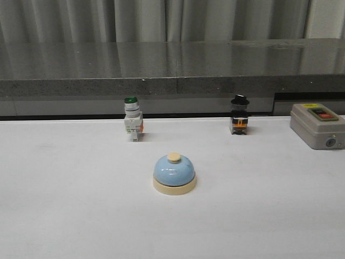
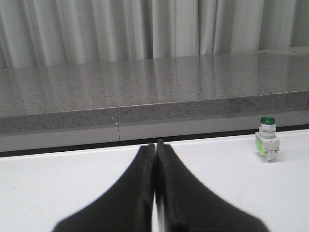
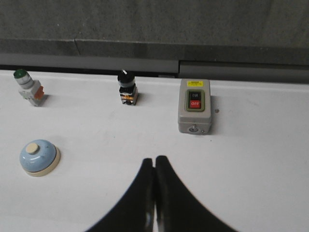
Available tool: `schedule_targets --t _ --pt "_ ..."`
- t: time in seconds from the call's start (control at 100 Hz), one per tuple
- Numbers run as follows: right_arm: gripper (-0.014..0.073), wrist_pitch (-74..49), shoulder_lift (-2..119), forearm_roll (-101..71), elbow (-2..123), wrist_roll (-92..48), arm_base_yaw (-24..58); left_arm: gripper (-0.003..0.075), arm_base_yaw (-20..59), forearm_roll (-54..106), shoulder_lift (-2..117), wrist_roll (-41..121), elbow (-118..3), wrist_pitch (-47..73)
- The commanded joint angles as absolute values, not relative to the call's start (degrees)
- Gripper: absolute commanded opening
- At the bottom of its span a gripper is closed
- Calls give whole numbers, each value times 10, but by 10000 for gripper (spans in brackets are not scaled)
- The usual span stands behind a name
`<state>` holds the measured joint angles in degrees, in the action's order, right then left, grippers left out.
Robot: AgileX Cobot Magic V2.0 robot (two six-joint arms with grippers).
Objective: Place and press bell with both arms
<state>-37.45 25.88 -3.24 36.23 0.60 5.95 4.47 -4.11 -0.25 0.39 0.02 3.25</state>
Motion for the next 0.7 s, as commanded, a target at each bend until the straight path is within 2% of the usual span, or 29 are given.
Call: schedule_targets --t 0.0,0.58,0.69 --pt "-59 -332 242 -32 375 0 55 -19 44 -36 -20 0 24 -12" --pt "-59 -331 239 -30 375 0 55 -20 44 -36 -20 0 24 -12" --pt "-59 -299 233 -14 356 0 55 -20 44 -36 -20 0 24 -12"
